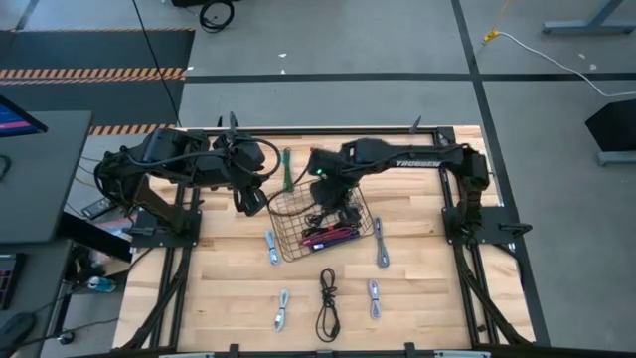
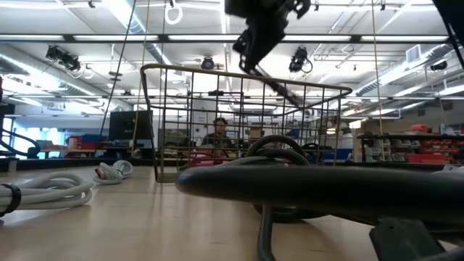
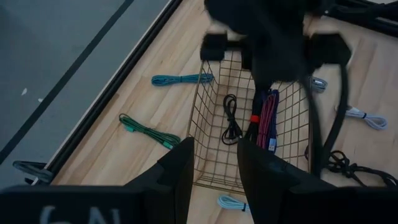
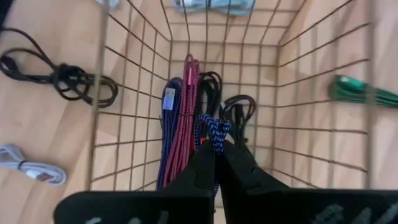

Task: Pick and place USB-C Cables
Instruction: Put the dark blue USB cable into the gold wire basket, then put the white USB cable into the gold wire basket

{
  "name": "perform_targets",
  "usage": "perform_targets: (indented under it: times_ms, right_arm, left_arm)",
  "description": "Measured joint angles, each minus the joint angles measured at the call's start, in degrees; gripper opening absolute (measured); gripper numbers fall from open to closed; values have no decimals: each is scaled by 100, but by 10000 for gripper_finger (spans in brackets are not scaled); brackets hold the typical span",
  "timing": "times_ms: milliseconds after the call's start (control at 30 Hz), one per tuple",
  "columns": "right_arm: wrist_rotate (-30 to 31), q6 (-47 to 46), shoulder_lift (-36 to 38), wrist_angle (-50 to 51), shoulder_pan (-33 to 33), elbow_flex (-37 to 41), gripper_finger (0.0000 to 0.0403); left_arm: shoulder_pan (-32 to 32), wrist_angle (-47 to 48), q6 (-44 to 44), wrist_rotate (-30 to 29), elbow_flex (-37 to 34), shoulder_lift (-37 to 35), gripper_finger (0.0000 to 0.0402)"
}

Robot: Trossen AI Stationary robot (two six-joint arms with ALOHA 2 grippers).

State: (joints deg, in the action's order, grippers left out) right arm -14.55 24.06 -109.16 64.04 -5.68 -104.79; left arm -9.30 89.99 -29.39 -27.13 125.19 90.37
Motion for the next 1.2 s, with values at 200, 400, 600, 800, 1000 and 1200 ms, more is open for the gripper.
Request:
perform_targets:
  times_ms: [200, 400, 600, 800, 1000, 1200]
  right_arm:
    - [0, 248, -532, -90, 255, 31, 7]
    - [-5, 360, -726, -308, 533, 35, 7]
    - [174, 278, -678, -532, 693, 33, 45]
    - [1123, 252, -665, -620, 808, -4, 97]
    - [1607, -15, -447, -569, 963, -9, 117]
    - [2375, -530, 273, -570, 1163, -9, 118]
  left_arm:
    - [0, 0, -5, 2, -2, 0, 130]
    - [0, 0, -9, 2, 0, 0, 130]
    - [2, 0, -9, 2, -2, 0, 130]
    - [1, 0, -13, 2, -1, 0, 130]
    - [1, 2, -11, 2, -1, 0, 130]
    - [5, 2, -1, -240, -2, 0, 130]
